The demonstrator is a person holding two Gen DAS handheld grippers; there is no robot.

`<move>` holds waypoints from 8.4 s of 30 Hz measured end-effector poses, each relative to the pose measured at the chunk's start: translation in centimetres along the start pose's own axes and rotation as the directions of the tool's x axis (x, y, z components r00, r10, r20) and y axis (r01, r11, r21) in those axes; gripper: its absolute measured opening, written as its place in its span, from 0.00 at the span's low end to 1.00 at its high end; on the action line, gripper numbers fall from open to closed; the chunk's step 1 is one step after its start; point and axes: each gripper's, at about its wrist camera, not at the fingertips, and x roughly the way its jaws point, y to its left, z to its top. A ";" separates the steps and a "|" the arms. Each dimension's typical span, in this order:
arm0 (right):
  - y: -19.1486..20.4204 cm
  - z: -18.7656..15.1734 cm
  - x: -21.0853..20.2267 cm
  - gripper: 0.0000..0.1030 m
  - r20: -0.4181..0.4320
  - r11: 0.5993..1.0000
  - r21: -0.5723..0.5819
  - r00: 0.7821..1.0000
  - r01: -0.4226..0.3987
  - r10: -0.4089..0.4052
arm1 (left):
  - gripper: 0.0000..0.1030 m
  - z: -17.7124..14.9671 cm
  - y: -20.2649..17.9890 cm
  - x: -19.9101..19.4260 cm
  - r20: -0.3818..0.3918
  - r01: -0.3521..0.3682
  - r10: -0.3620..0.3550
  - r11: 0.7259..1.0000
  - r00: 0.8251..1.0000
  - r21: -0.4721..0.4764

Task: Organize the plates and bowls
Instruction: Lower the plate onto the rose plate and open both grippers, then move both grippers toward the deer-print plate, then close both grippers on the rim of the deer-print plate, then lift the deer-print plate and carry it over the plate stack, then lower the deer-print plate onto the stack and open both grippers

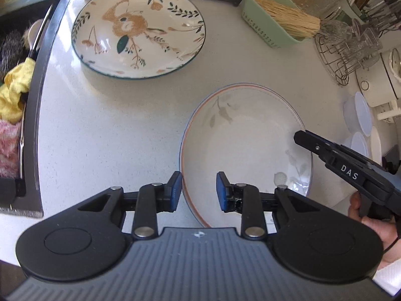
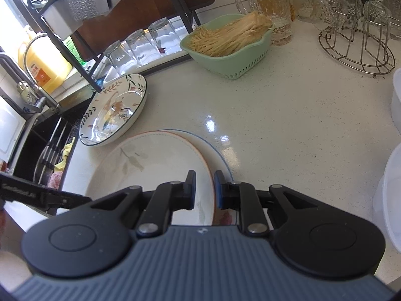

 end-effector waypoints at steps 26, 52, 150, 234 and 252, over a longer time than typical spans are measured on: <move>2.0 0.7 -10.4 0.18 0.216 0.996 0.003 0.972 0.091 -0.089 | 0.32 -1.4 -6.5 -8.2 0.298 -0.078 0.058 0.995 0.953 0.054; 1.9 -2.3 -17.7 0.19 0.261 0.992 -0.110 0.965 0.060 -0.029 | 0.32 -9.4 -10.9 -12.6 0.472 -0.133 0.121 0.991 0.873 -0.008; 11.8 10.0 15.6 0.15 -0.110 0.979 0.087 0.979 0.183 -0.173 | 0.25 16.1 14.9 3.0 0.233 -0.012 0.004 0.999 0.972 0.031; 0.6 -1.1 0.3 0.15 -0.170 0.984 0.174 0.985 0.028 0.002 | 0.29 1.2 -1.6 -2.9 0.251 -0.108 0.079 0.989 0.965 0.104; 3.0 -0.2 -1.7 0.17 -0.113 0.992 -0.044 0.986 0.117 -0.121 | 0.29 1.2 -2.2 -2.4 0.249 -0.109 0.077 0.987 0.966 0.115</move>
